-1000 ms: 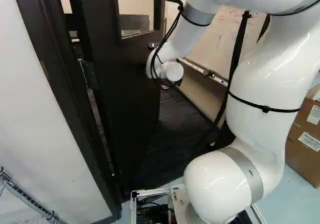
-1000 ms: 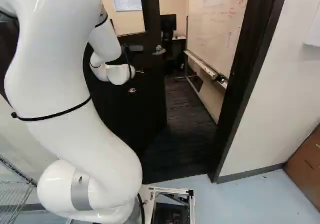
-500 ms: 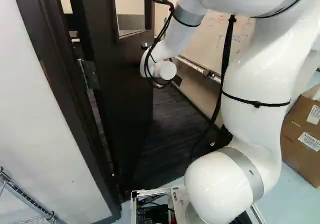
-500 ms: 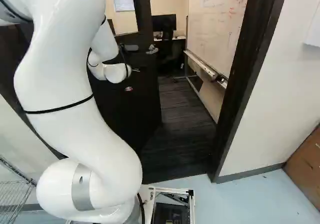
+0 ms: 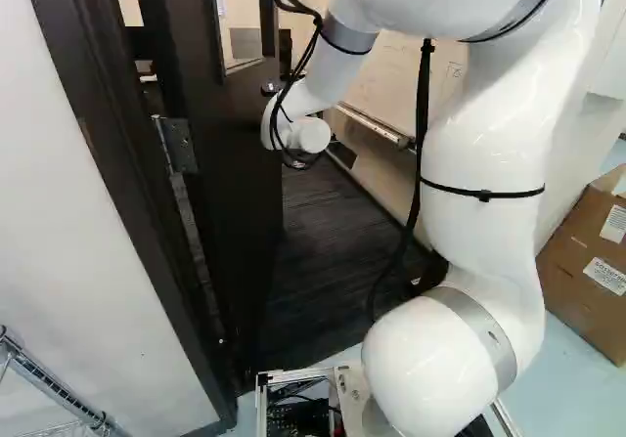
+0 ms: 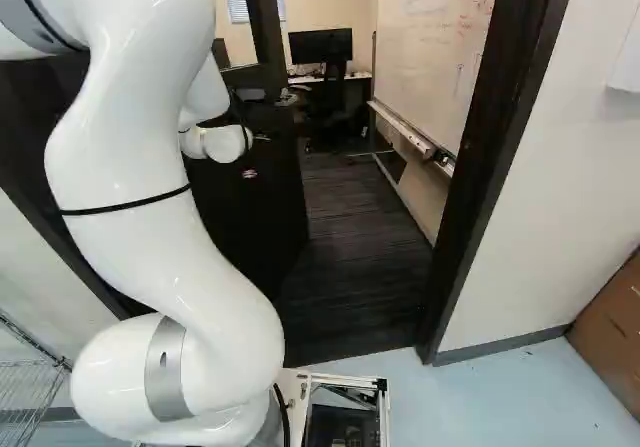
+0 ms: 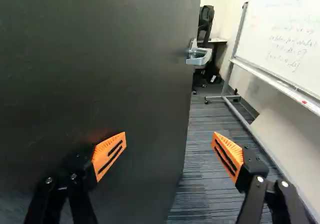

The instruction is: Open the door and move inside

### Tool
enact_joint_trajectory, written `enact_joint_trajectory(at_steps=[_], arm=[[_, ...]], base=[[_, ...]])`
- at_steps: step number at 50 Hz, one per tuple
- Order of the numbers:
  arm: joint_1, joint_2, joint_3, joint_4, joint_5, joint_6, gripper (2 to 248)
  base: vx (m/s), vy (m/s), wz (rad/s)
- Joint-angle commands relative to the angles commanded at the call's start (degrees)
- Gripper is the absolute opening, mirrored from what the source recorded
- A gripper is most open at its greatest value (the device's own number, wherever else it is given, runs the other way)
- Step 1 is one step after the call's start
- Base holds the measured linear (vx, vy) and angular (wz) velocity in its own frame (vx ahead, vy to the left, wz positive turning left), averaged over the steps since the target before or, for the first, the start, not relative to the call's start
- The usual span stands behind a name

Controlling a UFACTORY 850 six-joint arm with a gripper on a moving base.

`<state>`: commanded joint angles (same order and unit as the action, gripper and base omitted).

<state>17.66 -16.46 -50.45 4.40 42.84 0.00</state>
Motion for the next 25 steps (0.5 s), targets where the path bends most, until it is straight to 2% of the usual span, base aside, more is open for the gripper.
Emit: enact_joint_trajectory(at_steps=[25], arm=[[3.2,-3.1,-3.6,-3.2,0.0,0.0,247]], base=[[0.000,0.000,0.000]])
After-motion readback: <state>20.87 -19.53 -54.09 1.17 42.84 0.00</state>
